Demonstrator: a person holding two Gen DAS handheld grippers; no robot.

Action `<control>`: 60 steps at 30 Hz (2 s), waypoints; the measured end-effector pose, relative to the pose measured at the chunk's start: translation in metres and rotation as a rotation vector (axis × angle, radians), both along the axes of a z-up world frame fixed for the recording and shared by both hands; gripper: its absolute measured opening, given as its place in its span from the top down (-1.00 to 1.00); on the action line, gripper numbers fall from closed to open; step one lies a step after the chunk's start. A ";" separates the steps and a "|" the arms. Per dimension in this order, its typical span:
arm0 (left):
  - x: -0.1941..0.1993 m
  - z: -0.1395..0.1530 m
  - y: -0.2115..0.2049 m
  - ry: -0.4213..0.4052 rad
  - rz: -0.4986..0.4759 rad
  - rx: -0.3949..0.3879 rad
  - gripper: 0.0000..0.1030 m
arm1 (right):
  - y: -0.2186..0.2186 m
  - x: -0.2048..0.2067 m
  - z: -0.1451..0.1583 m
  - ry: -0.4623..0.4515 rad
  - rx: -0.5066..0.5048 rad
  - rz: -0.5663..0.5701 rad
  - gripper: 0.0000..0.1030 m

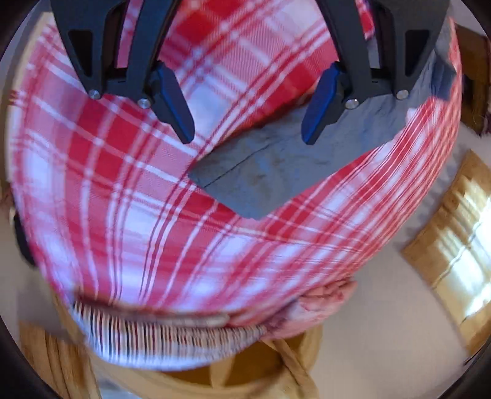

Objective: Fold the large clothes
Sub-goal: 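Grasp the jacket sleeve nearest the right tool with the right tool, then lift the sleeve and fold it across the jacket body with the right tool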

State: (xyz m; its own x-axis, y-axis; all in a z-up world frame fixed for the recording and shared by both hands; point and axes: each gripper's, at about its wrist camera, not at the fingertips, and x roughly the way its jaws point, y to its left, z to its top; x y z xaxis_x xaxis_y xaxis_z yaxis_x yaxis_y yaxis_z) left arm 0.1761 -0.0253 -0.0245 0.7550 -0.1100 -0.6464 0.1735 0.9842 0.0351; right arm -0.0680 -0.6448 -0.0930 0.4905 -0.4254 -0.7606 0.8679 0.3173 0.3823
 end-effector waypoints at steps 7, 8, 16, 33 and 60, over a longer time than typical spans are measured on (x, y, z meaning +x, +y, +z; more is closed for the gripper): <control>0.042 -0.035 0.017 0.047 0.061 0.002 -0.98 | -0.036 0.025 -0.034 -0.011 0.057 -0.107 -0.44; 0.046 -0.039 0.022 0.053 0.069 -0.009 -0.98 | -0.036 0.029 -0.035 0.021 0.041 -0.115 -0.37; 0.057 -0.066 0.051 0.128 0.125 -0.012 -0.98 | -0.040 0.033 -0.034 0.056 -0.009 -0.106 0.75; 0.001 -0.050 0.123 0.046 0.192 -0.020 -0.98 | 0.269 0.140 0.128 -0.101 -0.528 0.673 0.79; 0.024 -0.070 0.159 0.033 0.222 -0.075 -0.98 | 0.496 0.240 0.022 -0.329 -0.145 1.318 0.18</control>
